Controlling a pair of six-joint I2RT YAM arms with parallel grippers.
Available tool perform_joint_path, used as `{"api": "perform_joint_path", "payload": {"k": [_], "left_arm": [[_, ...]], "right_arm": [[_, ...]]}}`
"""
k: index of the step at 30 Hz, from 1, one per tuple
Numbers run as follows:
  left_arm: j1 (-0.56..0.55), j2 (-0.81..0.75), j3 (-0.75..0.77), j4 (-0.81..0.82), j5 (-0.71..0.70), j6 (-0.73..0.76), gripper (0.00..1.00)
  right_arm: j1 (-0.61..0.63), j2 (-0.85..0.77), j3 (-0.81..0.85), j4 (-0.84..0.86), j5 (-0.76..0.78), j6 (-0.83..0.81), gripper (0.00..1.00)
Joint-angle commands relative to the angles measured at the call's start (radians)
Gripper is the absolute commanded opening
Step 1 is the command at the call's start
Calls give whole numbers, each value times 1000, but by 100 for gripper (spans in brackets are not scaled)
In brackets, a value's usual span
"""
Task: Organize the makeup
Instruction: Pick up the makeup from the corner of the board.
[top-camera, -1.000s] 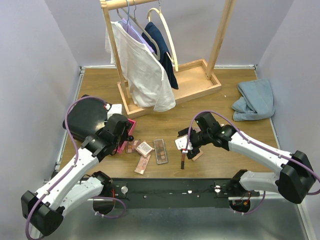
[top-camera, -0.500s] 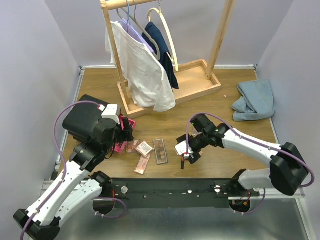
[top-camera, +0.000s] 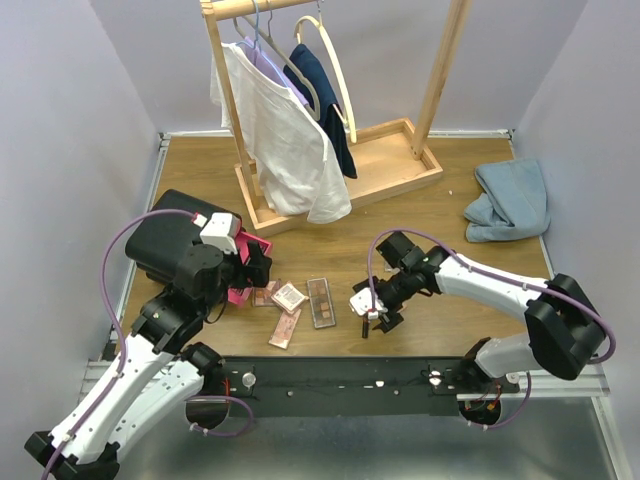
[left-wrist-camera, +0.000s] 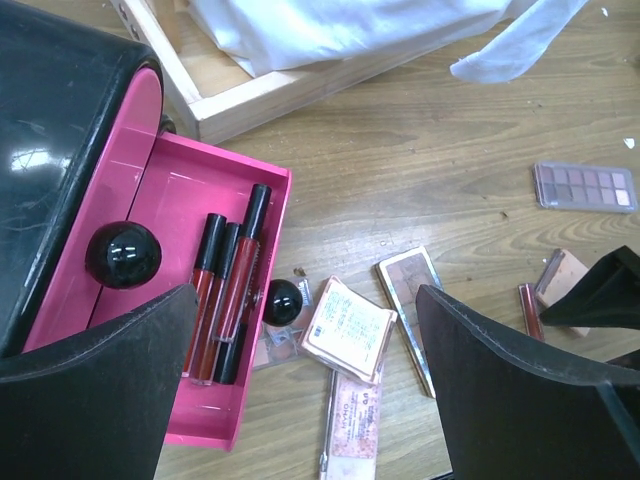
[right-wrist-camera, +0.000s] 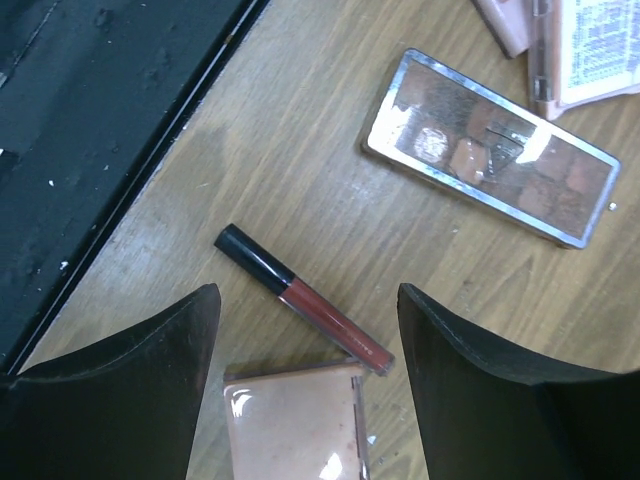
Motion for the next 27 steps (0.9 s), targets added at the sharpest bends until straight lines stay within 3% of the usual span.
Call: {"api": "perform_joint_path", "payload": {"k": [1, 27], "left_arm": [[5, -31, -17, 17, 28, 9, 99], [5, -82, -28, 15, 28, -3, 99]], "right_arm": [[24, 26, -10, -22, -12, -15, 78], [100, 130, 8, 76, 187, 45, 52]]}}
